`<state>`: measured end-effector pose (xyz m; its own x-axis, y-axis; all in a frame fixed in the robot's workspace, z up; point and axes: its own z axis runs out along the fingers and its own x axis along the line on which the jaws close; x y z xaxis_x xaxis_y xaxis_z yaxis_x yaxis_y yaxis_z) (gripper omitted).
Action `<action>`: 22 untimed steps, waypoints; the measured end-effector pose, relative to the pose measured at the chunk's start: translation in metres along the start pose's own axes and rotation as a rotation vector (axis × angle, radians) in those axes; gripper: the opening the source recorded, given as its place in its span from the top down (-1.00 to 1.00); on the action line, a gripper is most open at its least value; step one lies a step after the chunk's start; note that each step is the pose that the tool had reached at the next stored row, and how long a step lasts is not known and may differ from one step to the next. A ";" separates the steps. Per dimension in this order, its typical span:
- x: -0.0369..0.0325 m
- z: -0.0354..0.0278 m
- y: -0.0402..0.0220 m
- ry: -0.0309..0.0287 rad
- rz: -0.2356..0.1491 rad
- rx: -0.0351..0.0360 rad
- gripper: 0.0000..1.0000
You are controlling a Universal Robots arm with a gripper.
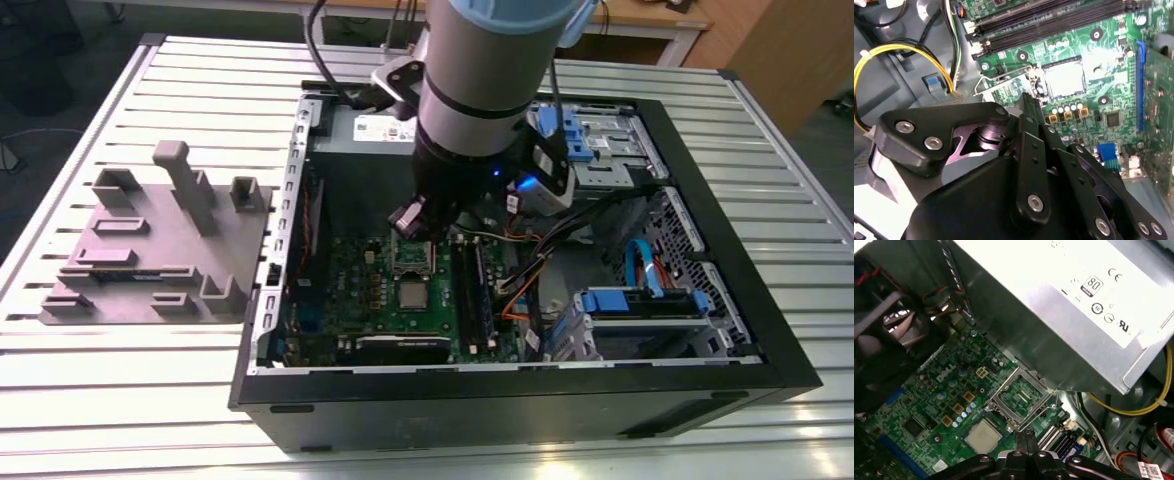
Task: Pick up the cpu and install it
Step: 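Close the cpu cover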
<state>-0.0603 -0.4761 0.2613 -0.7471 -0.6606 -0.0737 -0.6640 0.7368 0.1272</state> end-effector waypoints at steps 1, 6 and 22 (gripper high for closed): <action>-0.0023 0.0006 -0.0021 0.0003 -0.002 -0.0001 0.80; -0.0149 0.0047 -0.0130 0.0003 -0.006 -0.0011 0.80; -0.0196 0.0158 -0.0191 -0.0200 -0.133 -0.0537 0.80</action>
<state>-0.0335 -0.4749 0.2447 -0.6532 -0.7487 -0.1132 -0.7553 0.6336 0.1677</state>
